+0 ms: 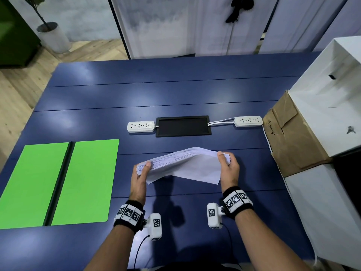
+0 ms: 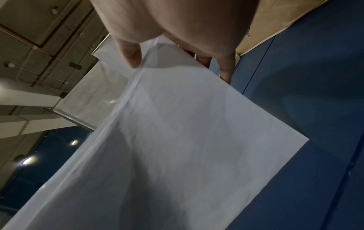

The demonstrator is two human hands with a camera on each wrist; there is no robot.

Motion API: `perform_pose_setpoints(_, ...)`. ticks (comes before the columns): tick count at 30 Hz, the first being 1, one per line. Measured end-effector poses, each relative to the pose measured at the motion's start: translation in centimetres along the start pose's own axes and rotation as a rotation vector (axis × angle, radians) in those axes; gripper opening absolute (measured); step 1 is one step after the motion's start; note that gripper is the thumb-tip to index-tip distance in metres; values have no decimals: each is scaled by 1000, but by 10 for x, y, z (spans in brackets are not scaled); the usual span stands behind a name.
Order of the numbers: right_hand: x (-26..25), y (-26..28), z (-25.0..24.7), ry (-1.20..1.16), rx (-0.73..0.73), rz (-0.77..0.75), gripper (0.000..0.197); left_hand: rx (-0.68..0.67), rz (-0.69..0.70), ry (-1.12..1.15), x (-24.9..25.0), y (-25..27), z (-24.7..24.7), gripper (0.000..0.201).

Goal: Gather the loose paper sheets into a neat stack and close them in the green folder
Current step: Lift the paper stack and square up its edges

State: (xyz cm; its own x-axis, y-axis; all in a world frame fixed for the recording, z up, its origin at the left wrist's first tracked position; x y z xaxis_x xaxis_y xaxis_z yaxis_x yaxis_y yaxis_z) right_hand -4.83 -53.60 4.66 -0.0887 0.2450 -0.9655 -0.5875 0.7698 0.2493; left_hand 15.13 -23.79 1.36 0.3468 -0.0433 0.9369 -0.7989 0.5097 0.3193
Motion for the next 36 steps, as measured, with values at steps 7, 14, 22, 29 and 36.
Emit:
perform_pose_setpoints(7, -2, 2, -2, -1, 51, -4, 26, 64, 22, 17, 3, 1, -5, 67)
perform_pose_setpoints(14, 3, 0, -3, 1, 56, 12, 32, 104, 15, 25, 2, -2, -8, 31)
perform_pose_setpoints(22, 5, -6, 0, -76, 26, -1, 27, 118, 25, 15, 4, -8, -9, 20)
perform_pose_setpoints(29, 5, -7, 3, 84, -117, -10, 38, -33, 106, -161, 17, -5, -2, 67)
perform_pose_setpoints(36, 1, -5, 0, 248, -124, -54, 16, -99, 108, -274, 9, -9, -2, 45)
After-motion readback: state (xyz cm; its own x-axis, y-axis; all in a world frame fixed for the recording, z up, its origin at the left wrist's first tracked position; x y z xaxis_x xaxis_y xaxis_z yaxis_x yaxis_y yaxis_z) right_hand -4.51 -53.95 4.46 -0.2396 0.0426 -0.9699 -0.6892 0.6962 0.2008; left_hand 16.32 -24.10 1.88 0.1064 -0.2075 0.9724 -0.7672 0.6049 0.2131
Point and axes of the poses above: each hand's wrist, its own y-axis away from the middle knuckle, its own z-axis out of the palm, x = y × z, the point moved 10 cm from there along -y, towards the middle knuckle, and after that the axes turned 13 degrees about -x, right-handed, at the moved point
